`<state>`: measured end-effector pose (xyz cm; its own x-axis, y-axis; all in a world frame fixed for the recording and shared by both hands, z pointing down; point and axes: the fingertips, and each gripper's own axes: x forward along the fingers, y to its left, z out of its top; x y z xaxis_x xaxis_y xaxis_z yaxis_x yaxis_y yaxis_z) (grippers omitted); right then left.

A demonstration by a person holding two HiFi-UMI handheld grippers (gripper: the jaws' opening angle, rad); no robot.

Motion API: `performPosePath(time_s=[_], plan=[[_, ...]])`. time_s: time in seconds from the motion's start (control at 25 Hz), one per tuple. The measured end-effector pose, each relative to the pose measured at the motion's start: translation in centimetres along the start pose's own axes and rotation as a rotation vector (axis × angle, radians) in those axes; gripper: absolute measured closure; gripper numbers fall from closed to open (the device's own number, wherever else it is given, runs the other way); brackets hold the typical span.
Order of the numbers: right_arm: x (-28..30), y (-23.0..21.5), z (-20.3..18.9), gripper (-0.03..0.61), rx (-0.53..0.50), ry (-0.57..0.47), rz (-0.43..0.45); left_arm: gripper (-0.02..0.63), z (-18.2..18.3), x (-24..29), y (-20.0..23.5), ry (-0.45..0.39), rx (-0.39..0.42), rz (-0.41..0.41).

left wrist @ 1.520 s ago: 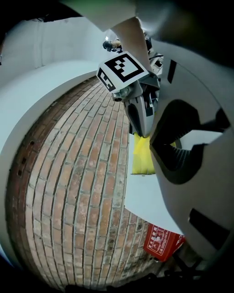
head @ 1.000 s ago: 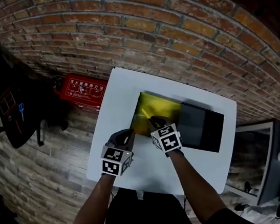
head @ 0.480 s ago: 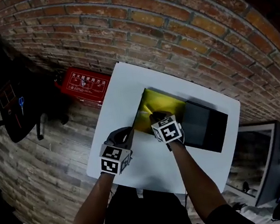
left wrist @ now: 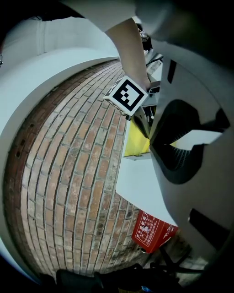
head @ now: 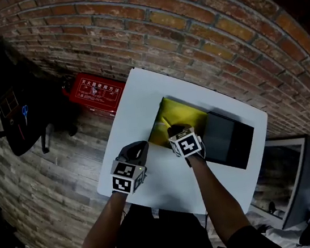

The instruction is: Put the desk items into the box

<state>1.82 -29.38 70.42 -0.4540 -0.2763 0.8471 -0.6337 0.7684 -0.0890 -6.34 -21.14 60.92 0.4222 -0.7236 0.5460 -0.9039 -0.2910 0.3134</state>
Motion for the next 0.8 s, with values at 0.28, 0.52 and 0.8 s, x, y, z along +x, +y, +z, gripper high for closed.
performPosePath(time_s=[0.28, 0.52, 0.8], plan=[[-0.4, -0.1, 0.1, 0.480, -0.004, -0.018, 0.003, 0.600, -0.4, -0.4, -0.4, 0.008, 0.008, 0.000], [-2.2, 0.0, 0.8, 0.468, -0.008, -0.069, -0.013, 0.600, 0.0, -0.9, -0.9, -0.008, 0.014, 0.004], [-5.9, 0.6, 1.2, 0.481, 0.030, -0.160, -0.010, 0.600, 1.2, -2.0, -2.1, -0.038, 0.042, -0.003]])
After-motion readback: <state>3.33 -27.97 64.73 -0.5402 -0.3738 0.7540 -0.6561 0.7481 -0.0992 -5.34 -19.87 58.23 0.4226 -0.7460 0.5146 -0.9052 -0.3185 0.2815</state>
